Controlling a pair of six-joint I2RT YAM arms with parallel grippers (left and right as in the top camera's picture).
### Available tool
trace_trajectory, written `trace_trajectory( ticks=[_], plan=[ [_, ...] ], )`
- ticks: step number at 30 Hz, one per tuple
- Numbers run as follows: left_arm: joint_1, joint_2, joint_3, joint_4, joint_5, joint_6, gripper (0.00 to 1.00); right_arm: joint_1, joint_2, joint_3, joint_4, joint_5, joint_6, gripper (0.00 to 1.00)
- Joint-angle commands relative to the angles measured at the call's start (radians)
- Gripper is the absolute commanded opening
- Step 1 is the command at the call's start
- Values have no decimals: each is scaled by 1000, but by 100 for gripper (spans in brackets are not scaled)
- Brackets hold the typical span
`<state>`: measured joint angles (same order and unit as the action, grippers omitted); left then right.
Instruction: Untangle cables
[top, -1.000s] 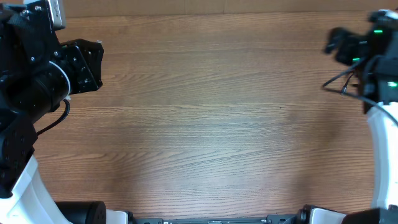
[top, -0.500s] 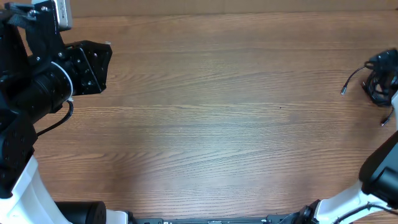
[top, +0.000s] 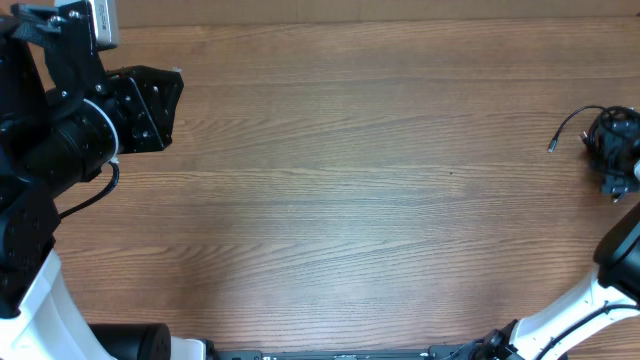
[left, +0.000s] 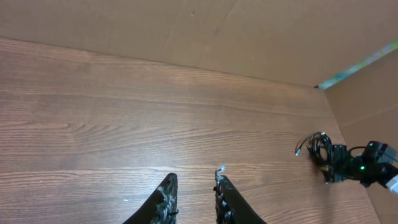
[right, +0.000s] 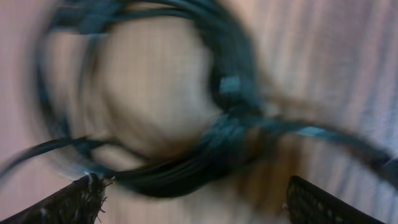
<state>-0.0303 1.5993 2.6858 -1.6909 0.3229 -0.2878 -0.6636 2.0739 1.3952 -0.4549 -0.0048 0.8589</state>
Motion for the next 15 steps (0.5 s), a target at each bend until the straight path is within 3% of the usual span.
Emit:
trace_trajectory(
  ticks=[1, 5, 12, 15],
  plan=[
    [-5, -11, 6, 2, 18, 11, 21, -27, 40, 14, -2, -3, 39, 93],
    [-10, -11, 5, 2, 18, 11, 20, -39, 47, 14, 9, 4, 39, 100],
    [-10, -11, 5, 2, 18, 11, 21, -37, 47, 14, 59, -7, 2, 100],
    [-10, -11, 5, 2, 18, 11, 21, -37, 50, 13, 94, 2, -60, 94]
  ],
)
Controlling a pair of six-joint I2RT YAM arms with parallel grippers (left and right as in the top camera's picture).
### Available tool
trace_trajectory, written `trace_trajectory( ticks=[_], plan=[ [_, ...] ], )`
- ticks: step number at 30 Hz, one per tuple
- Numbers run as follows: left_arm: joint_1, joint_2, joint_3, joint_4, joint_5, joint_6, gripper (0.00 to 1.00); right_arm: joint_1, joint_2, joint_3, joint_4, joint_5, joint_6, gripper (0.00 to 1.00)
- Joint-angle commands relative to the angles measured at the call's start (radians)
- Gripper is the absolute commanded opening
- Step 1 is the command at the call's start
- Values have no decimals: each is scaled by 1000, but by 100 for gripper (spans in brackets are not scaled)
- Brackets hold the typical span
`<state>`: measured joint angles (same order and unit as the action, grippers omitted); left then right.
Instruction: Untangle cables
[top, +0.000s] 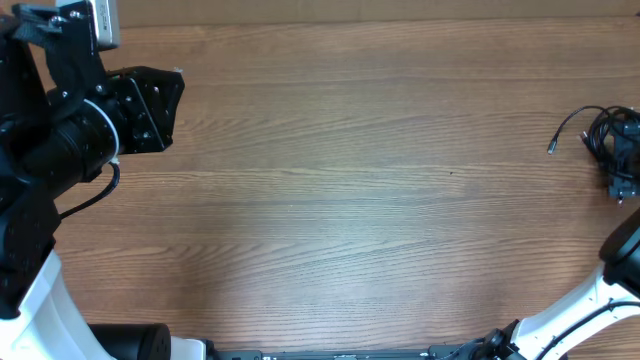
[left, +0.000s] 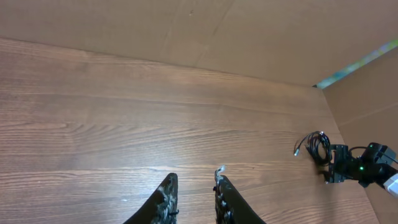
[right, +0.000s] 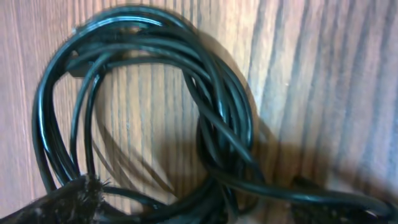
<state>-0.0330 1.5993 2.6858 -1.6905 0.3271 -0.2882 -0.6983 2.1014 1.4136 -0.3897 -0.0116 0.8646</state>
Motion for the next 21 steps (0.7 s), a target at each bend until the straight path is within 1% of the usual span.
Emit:
trace_trajectory(
  ticks=[1, 3, 6, 7, 8, 10, 11, 12, 13, 15, 17, 18, 21],
  plan=[
    [-8, -11, 5, 1, 14, 12, 21, -2, 24, -5, 46, 9, -87, 94],
    [-8, -11, 5, 1, 14, 12, 21, -2, 31, -5, 94, -20, -138, 94],
    [-8, -11, 5, 1, 14, 10, 20, 0, 52, -5, 165, -73, -284, 94],
    [-8, -11, 5, 1, 14, 5, 20, 1, 60, -5, 173, -72, -312, 94],
    [-8, -11, 5, 1, 14, 2, 21, 3, 68, -5, 179, -72, -331, 91],
    [-8, -11, 5, 1, 14, -4, 21, 3, 85, -5, 180, -69, -343, 79],
    [-8, -11, 5, 1, 14, -4, 21, 3, 99, -5, 180, -69, -343, 70],
    [-8, -11, 5, 1, 14, -4, 21, 3, 112, -5, 179, -73, -343, 46],
    [-8, -11, 5, 1, 14, -4, 21, 3, 130, -5, 170, -73, -343, 4],
    [-8, -11, 5, 1, 14, -3, 20, 3, 161, -5, 144, -77, -343, 4],
    [-8, -11, 5, 1, 10, -3, 21, 3, 167, -5, 95, -129, -343, 4],
    [-8, -11, 5, 1, 6, -4, 22, 3, 153, -5, 69, -215, -342, 4],
    [-8, -9, -2, 1, 6, -3, 23, 8, 79, -5, 69, -461, -342, 4]
  ],
)
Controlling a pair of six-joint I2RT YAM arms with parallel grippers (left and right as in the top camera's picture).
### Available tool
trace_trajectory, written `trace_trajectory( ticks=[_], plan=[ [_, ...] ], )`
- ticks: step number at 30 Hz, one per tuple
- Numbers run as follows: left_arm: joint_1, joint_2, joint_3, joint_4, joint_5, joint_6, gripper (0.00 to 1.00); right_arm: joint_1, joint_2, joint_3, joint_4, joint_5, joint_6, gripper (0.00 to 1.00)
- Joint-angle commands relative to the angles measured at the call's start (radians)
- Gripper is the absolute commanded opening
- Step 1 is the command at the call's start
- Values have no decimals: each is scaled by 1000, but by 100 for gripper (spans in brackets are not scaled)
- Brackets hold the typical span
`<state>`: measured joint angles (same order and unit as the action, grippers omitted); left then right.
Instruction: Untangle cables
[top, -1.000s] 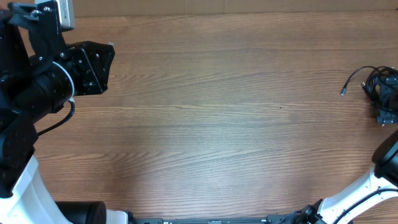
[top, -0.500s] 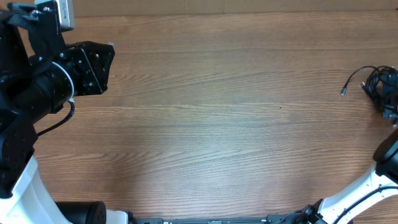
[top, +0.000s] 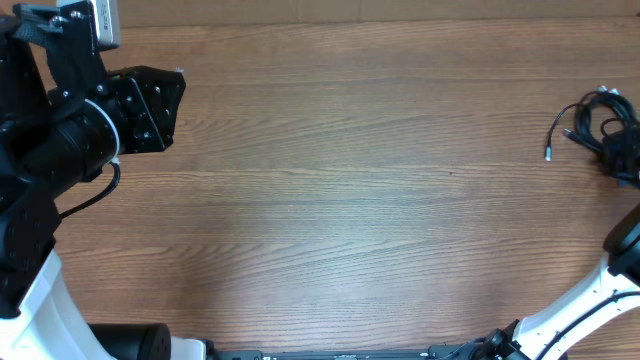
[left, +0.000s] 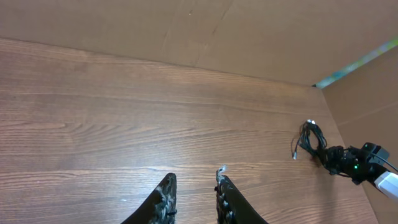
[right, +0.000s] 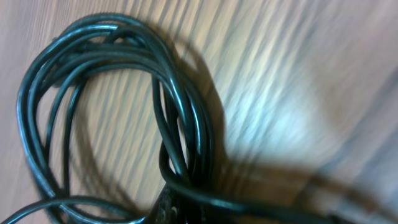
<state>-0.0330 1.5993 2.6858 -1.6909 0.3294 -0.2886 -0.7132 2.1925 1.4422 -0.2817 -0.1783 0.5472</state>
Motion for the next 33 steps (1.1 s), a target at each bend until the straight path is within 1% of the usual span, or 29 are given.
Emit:
trace_trajectory(
  ticks=[1, 4, 7, 8, 9, 14, 18, 19, 20, 24, 26, 28, 29, 30, 31, 32, 33],
  plan=[
    [-8, -7, -7, 2, 3, -3, 23, 29, -50, -34, -38, -338, -24, 4],
    [-8, 3, -26, 2, -19, -3, 23, 50, -183, -34, -51, -355, -35, 4],
    [-8, 21, -45, 2, -58, -3, 22, 84, -341, -34, -82, -354, -96, 4],
    [-8, 33, -48, 2, -74, -3, 17, 98, -389, -34, -95, -354, -118, 4],
    [-8, 47, -48, 2, -88, -3, 4, 113, -438, -34, -111, -355, -145, 4],
    [-7, 131, -48, 8, -154, 51, 4, 224, -660, -34, -237, -355, -243, 4],
    [-7, 223, -48, 41, -131, 54, 4, 352, -793, -34, -295, -347, -273, 4],
    [-7, 249, -48, 50, -105, 59, 6, 383, -819, -34, -303, -346, -277, 4],
    [-7, 271, -48, 58, -73, 72, 11, 415, -842, -34, -312, -347, -283, 4],
    [-8, 364, -48, 64, 118, 181, 25, 553, -913, -34, -356, -347, -287, 4],
    [-8, 402, -48, 56, 178, 214, 28, 616, -924, -34, -388, -346, -303, 4],
    [-8, 428, -48, 42, 198, 223, 29, 657, -922, -34, -430, -306, -317, 4],
    [-8, 436, -48, 34, 198, 223, 29, 676, -914, -34, -463, -229, -316, 18],
    [-8, 440, -48, 25, 198, 223, 29, 688, -904, -34, -489, -145, -316, 50],
    [-8, 441, -48, 21, 195, 223, 28, 695, -889, -34, -513, -56, -316, 89],
    [-8, 440, -48, 19, 196, 223, 27, 695, -871, -34, -531, 16, -316, 97],
    [-8, 436, -45, 20, 196, 222, 27, 695, -848, -35, -542, 69, -317, 100]
  ],
)
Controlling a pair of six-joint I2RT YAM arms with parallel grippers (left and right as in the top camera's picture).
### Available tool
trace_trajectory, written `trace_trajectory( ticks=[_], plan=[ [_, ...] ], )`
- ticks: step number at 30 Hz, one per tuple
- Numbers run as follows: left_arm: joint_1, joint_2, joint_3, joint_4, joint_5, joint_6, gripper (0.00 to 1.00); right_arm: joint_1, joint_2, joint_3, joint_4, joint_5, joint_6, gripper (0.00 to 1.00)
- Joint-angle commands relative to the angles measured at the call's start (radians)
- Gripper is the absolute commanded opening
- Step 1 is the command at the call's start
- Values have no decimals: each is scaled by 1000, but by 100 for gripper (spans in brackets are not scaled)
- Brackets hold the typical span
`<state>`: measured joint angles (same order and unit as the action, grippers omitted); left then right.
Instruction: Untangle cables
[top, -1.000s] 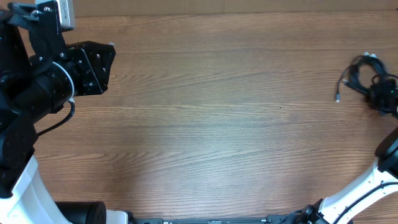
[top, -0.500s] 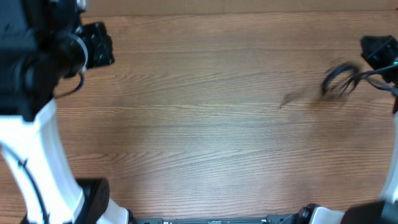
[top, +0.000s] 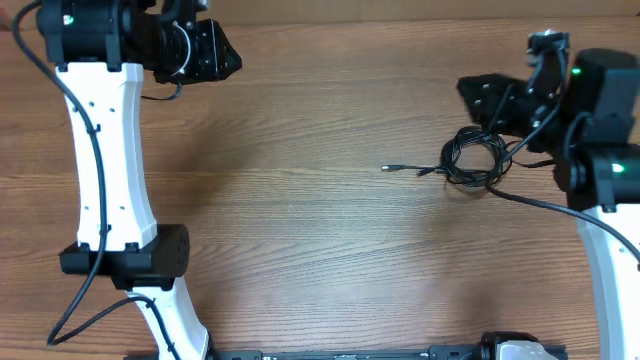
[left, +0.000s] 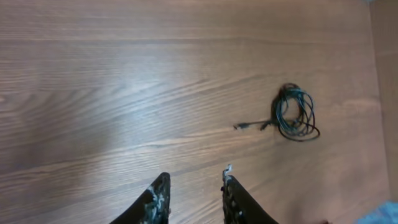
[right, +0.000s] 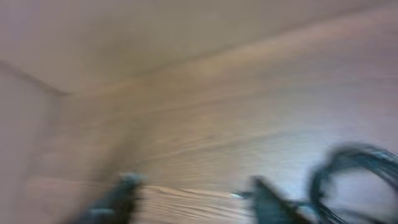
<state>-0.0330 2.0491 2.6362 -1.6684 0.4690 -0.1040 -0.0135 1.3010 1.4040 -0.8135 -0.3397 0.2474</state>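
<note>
A coil of black cable (top: 474, 158) lies on the wooden table (top: 300, 230) at the right, one loose plug end (top: 386, 168) stretched out to the left. The left wrist view shows the coil (left: 296, 116) far ahead of my open, empty left gripper (left: 194, 186). That left gripper (top: 225, 58) hangs at the back left. My right gripper (top: 470, 95) is just behind the coil, apart from it. Its wrist view is blurred: the right gripper (right: 193, 193) stands wide open and the cable (right: 348, 168) sits to its right.
A cardboard wall (right: 155, 37) rises behind the table. A thin black lead (top: 545, 203) runs from the coil's side toward the right arm (top: 605, 170). The left arm's white links (top: 100, 150) stand along the left side.
The coil was at the table's right edge with my right gripper close down on it. It now lies farther in toward the middle, and the right gripper is off it and open. Both arms have shifted.
The coil sat at the far right edge with my right gripper low over it, and the left arm stayed still at the left. The coil then shifted slightly toward the back. Now it rests farther left with one end stretched out, and both grippers are clear.
</note>
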Motion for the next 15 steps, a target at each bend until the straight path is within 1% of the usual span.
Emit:
trace_trajectory(
  ticks=[1, 4, 5, 6, 9, 11, 12, 13, 14, 15],
  plan=[
    [-8, -20, 4, 0, 56, 38, 28, -5, 79, 1, -17, 274, -20, 100],
    [-8, -39, 5, 1, 55, 38, 28, -6, 171, 0, -21, 287, -25, 100],
    [-8, -47, 4, 1, 54, 38, 28, -6, 206, 0, -21, 288, 3, 100],
    [-8, -55, 5, 1, 52, 38, 29, -6, 245, 0, -25, 305, 71, 99],
    [-8, -71, 4, 1, 45, 38, 30, -9, 355, 0, -78, 400, 373, 99],
    [-8, -76, 4, -1, 43, 38, 31, -9, 420, 0, -114, 414, 539, 98],
    [-8, -77, 4, -3, 44, 38, 31, -9, 449, 0, -133, 413, 614, 87],
    [-8, -77, 4, -6, 44, 38, 31, -9, 472, 0, -153, 407, 689, 64],
    [-8, -77, 4, -10, 43, 38, 31, -9, 490, 0, -175, 397, 768, 54],
    [-8, -77, 4, -13, 43, 38, 32, -9, 502, 0, -197, 380, 845, 52]
  ],
)
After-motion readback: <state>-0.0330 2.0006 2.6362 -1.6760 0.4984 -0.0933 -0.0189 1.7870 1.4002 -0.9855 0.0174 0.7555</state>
